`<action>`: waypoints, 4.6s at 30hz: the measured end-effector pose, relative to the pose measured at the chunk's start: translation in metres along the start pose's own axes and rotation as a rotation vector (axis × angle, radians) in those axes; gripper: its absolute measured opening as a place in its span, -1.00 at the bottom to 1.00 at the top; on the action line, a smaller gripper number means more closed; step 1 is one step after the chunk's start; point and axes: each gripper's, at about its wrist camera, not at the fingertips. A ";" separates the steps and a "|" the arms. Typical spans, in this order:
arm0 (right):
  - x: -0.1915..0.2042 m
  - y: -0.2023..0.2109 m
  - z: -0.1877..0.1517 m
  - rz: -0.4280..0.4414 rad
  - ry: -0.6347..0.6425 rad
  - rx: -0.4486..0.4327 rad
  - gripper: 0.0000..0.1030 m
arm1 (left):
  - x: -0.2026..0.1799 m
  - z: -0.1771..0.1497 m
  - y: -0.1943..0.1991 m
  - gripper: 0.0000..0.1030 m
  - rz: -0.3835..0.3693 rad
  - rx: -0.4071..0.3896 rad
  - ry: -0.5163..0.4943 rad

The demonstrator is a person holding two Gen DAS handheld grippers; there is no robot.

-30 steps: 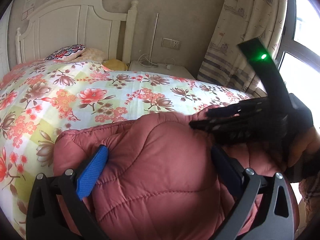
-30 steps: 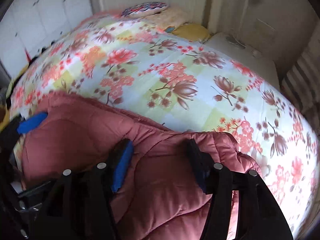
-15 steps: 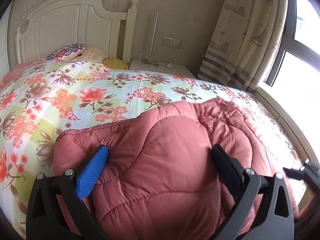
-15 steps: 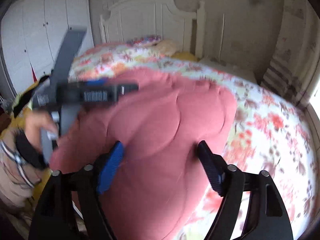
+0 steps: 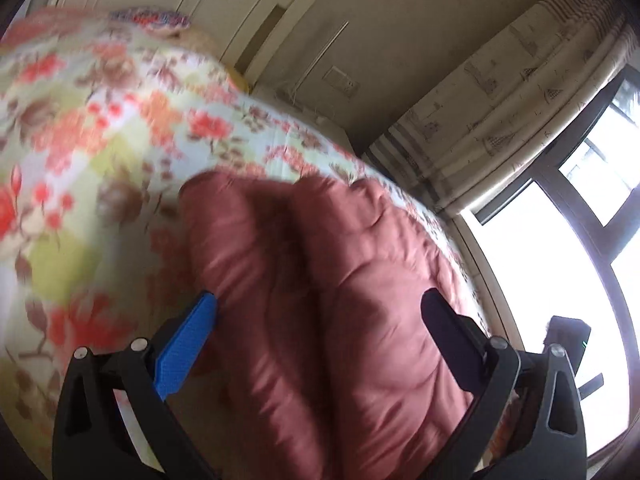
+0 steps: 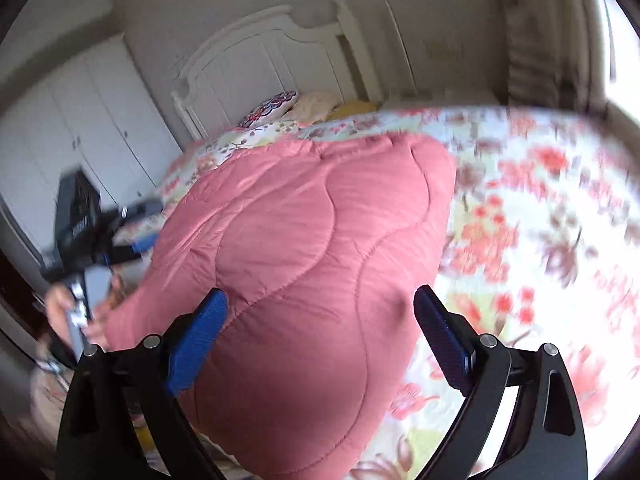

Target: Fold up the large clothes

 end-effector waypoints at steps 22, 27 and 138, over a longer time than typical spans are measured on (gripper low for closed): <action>-0.007 -0.026 -0.036 0.193 -0.026 0.030 0.45 | 0.002 -0.054 -0.034 0.11 -0.239 0.173 -0.009; 0.004 -0.018 -0.019 0.066 0.105 -0.080 0.32 | -0.032 -0.036 -0.053 -0.03 -0.225 0.128 -0.102; 0.009 0.088 -0.085 -0.436 0.254 -0.410 0.90 | -0.205 -0.156 -0.024 0.96 0.486 -0.347 -0.591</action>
Point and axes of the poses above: each gripper's, at about its wrist camera, not at the fingertips, and y roughly against the way its jaws point, x to its left, z to its top, and after that the axes turned 6 degrees about -x, right-handed
